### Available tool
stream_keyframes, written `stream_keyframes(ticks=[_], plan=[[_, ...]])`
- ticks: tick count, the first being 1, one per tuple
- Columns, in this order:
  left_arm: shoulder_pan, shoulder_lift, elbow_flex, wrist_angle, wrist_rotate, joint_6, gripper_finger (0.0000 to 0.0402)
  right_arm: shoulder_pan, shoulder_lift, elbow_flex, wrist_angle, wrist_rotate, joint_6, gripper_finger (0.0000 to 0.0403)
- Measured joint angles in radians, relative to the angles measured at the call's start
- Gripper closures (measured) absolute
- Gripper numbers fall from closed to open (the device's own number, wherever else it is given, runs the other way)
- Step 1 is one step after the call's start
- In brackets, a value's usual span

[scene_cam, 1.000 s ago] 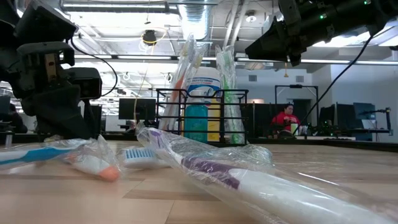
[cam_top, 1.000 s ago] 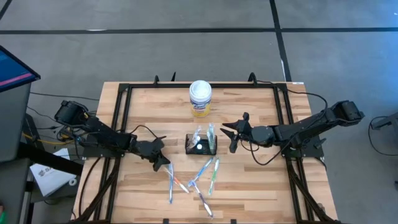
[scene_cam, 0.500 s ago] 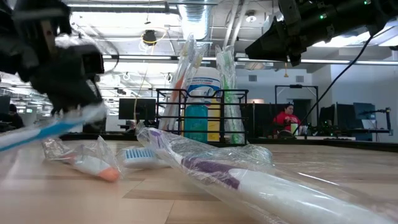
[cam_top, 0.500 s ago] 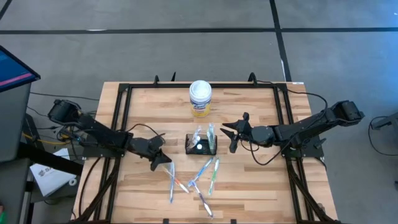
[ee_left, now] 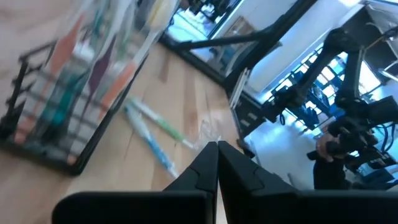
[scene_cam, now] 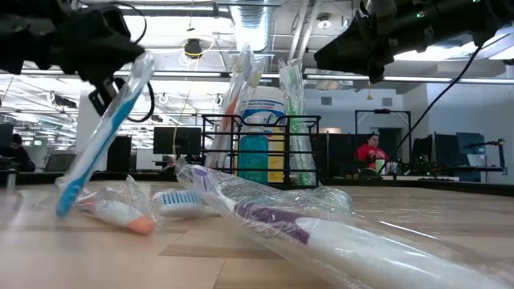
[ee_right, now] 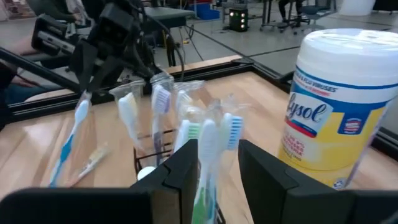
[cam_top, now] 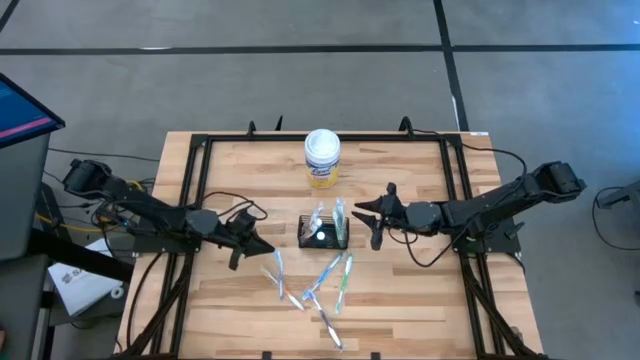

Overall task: Pick & Place toothbrushing station
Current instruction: Put the left blue toothbrush into the black mesh organizer

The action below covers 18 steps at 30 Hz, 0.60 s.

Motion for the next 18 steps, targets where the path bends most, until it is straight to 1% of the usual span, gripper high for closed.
stream_keyframes(ticks=[4,11,15,18], plan=[[0.000,-0.008,0.054,-0.003,0.001,0.058,0.0401,0.000,0.000,0.000,0.017,-0.003,0.000,0.0296],[0.013,-0.008,0.186,-0.081,0.009,0.212,0.0401,0.000,0.000,0.000,0.027,-0.003,0.000,0.0296],[0.050,-0.008,0.239,-0.161,0.009,0.249,0.0401,0.000,0.000,0.000,0.027,-0.003,0.000,0.0296],[0.085,-0.008,0.265,-0.172,0.018,0.252,0.0401,0.000,0.000,0.000,0.027,-0.003,0.000,0.0296]])
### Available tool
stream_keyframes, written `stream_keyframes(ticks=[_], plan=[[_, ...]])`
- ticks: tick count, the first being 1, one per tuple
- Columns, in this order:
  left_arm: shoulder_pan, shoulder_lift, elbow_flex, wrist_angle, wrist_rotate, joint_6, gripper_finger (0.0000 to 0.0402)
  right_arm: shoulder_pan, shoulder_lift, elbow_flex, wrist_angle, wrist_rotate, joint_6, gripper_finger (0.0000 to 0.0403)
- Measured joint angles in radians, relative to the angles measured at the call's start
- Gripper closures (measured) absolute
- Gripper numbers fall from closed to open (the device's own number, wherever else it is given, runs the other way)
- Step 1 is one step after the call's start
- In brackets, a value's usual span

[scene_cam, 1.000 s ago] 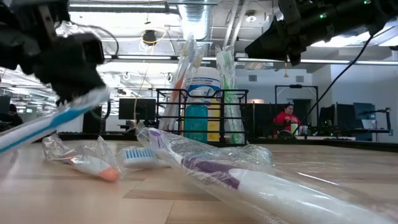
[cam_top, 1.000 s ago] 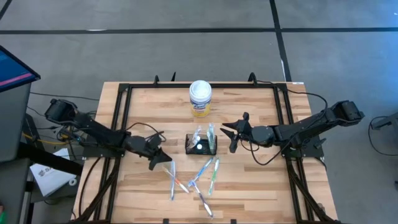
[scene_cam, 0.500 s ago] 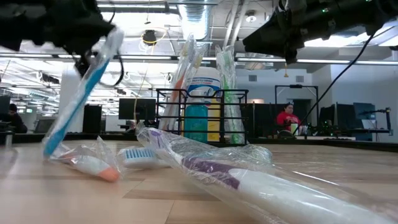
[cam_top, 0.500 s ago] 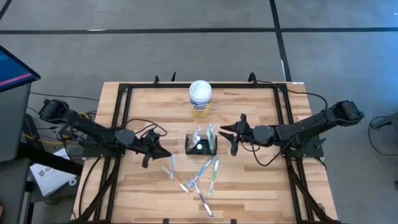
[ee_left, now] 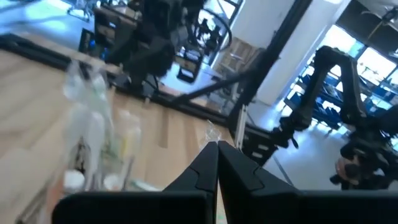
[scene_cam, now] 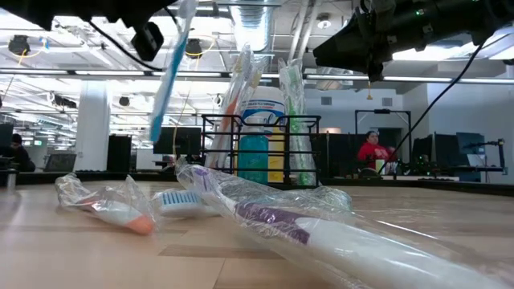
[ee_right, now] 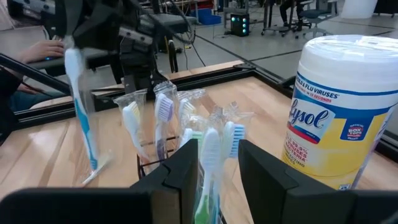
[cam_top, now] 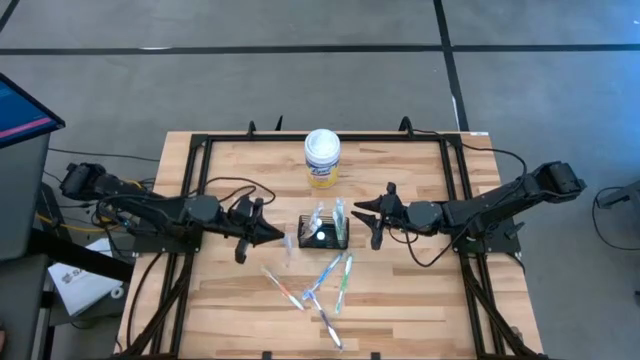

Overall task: Pick & Place toothbrushing station
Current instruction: Put the left blue toothbrush into the black mesh organizer

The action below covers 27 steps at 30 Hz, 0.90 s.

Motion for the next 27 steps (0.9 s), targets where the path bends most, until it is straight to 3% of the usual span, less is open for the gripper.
stream_keyframes(ticks=[20,27], plan=[[0.251,0.000,0.114,-0.019,0.197,0.068,0.0401,-0.001,0.000,0.000,0.000,0.001,-0.002,0.0296],[0.305,0.000,0.117,-0.021,0.203,0.077,0.0401,-0.010,0.000,0.000,0.000,0.002,-0.002,0.0296]])
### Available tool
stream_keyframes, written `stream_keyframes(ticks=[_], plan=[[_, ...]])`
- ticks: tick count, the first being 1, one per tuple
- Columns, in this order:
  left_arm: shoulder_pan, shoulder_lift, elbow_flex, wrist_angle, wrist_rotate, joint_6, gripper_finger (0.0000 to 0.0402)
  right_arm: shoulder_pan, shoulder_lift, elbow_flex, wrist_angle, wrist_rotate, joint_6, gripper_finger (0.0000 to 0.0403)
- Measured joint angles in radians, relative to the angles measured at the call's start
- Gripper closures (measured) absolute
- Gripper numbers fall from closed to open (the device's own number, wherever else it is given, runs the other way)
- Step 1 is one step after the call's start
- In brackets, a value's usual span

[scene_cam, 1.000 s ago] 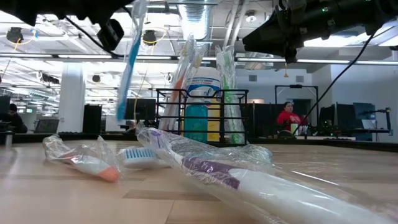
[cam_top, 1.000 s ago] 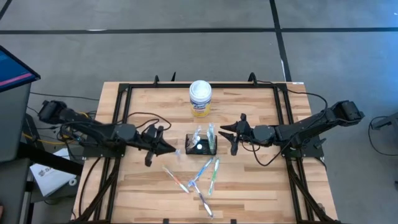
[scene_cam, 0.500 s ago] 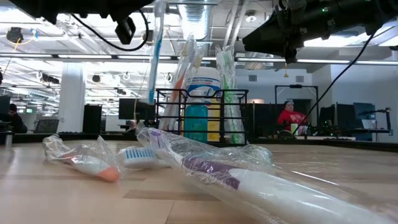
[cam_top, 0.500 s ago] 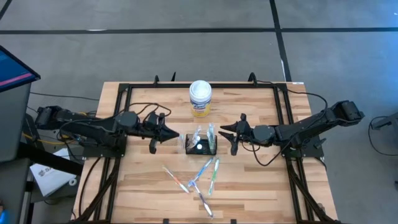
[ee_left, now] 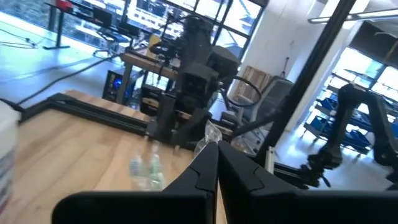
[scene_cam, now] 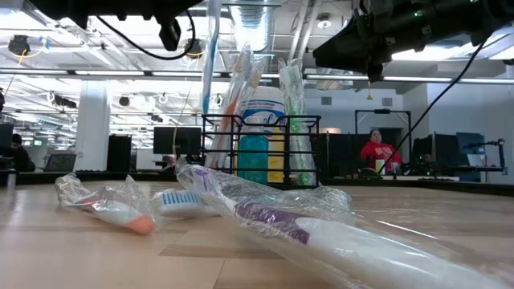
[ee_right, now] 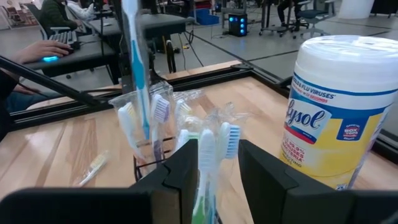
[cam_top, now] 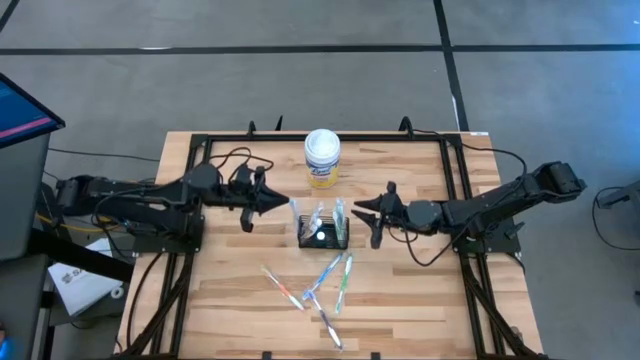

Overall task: Pick & Place toothbrushing station
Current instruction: Put the left blue toothbrush into the black mesh organizer

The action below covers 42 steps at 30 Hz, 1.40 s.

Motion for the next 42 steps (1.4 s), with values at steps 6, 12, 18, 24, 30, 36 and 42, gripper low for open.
stream_keyframes(ticks=[6,12,18,24,30,36,42], plan=[[0.043,0.000,0.000,0.003,0.000,0.025,0.0401,-0.005,0.000,0.000,-0.002,0.000,0.000,0.0296],[0.058,0.029,0.000,0.011,0.000,0.025,0.0401,-0.005,0.000,0.000,-0.002,0.000,0.000,0.0296],[0.057,0.093,0.001,0.057,0.000,0.020,0.0401,-0.005,0.000,0.000,-0.002,0.000,0.000,0.0296],[0.057,0.097,0.001,0.120,0.031,0.016,0.0401,-0.005,0.000,0.000,-0.014,0.000,0.001,0.0296],[0.051,0.106,0.002,0.125,0.050,0.016,0.0401,-0.005,0.000,0.000,-0.018,0.001,0.001,0.0296],[0.051,0.158,0.001,0.117,0.050,0.016,0.0401,-0.005,0.000,0.000,-0.018,0.002,0.001,0.0296],[0.051,0.216,0.001,0.120,0.050,0.016,0.0401,-0.005,0.000,0.000,-0.019,0.002,0.001,0.0296]])
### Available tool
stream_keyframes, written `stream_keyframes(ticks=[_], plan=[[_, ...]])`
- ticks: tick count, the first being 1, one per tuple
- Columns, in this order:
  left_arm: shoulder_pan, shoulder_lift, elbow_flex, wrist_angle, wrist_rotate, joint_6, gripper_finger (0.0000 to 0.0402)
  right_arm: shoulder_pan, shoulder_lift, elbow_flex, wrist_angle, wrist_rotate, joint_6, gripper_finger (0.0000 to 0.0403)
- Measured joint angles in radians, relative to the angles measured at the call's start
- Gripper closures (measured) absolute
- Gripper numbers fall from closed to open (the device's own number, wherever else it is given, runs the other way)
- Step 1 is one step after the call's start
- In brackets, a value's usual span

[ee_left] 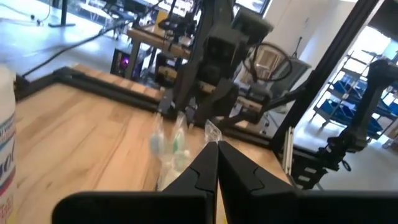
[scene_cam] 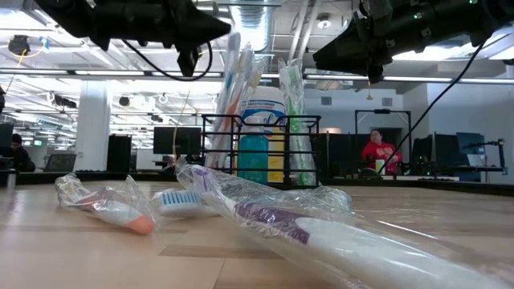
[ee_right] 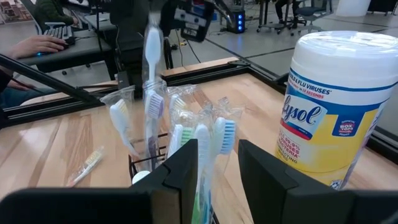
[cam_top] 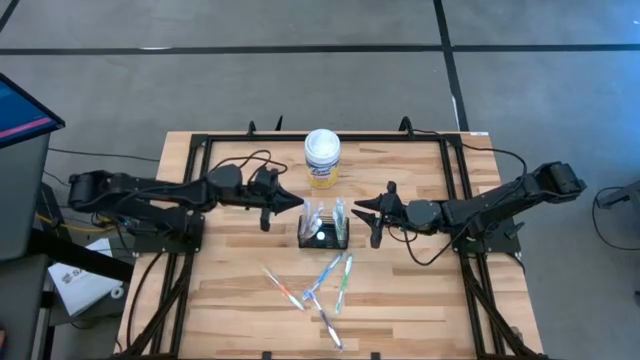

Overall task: Pick & Place toothbrushing station
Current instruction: Put the left blue toothbrush into the black mesh organizer

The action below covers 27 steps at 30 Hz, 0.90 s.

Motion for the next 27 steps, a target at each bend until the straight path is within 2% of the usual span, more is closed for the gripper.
stream_keyframes(ticks=[9,18,27], plan=[[-0.015,0.056,-0.001,-0.006,0.035,0.000,0.0401,0.000,0.000,0.000,-0.003,0.000,0.000,0.0296],[-0.078,0.061,-0.001,-0.091,0.035,0.003,0.0401,0.000,0.000,0.000,-0.004,0.000,0.000,0.0296],[-0.089,0.059,-0.001,-0.202,-0.041,0.018,0.0401,0.000,0.000,0.000,-0.004,0.000,0.000,0.0296]])
